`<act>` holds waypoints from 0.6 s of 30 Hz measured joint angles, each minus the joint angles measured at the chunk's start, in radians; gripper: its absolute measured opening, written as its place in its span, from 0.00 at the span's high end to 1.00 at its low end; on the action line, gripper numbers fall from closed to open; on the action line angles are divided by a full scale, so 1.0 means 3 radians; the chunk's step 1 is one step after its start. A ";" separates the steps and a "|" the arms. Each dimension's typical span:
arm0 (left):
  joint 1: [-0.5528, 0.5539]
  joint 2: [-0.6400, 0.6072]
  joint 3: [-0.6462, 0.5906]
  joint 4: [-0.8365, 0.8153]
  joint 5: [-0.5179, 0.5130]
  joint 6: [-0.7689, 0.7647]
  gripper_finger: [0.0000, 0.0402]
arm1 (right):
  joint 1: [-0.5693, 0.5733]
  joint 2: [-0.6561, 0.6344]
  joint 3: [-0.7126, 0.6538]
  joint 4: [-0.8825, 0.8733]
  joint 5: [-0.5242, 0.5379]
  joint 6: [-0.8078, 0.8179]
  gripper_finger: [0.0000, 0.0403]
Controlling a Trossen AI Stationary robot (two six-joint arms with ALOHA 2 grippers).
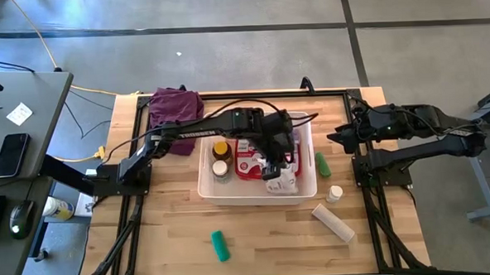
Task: Pick & place medical supplies in basket/bin
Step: Put the white mailer bag into the white bin
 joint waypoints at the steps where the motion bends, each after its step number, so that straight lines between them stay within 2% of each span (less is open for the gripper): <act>1: 0.0000 -0.0006 -0.0002 -0.0009 -0.0017 -0.0001 0.89 | 0.0000 0.0000 0.0000 -0.0002 0.0000 0.0000 0.34; 3: -0.0007 -0.0019 -0.0001 0.0041 -0.0062 0.0000 0.88 | 0.0000 0.0001 0.0000 -0.0005 0.0000 -0.0001 0.34; 6: -0.0023 -0.0022 -0.0001 -0.0015 -0.0129 -0.0049 0.92 | 0.0000 0.0000 0.0000 -0.0016 0.0000 0.0001 0.34; 8: -0.0033 -0.0022 -0.0002 -0.0160 -0.0211 -0.0104 0.95 | 0.0000 0.0002 0.0000 -0.0018 0.0000 0.0003 0.34; 12: -0.0046 0.0008 -0.0104 -0.0390 -0.0202 -0.0158 0.94 | 0.0000 0.0003 0.0000 -0.0022 0.0000 0.0005 0.34; 14: -0.0051 0.0015 -0.0152 -0.0463 -0.0194 -0.0157 0.89 | 0.0000 0.0004 0.0000 -0.0022 0.0011 0.0000 0.34; 18: -0.0095 0.0010 -0.0183 -0.0570 -0.0160 -0.0150 0.66 | 0.0000 0.0005 0.0000 -0.0022 0.0100 0.0005 0.34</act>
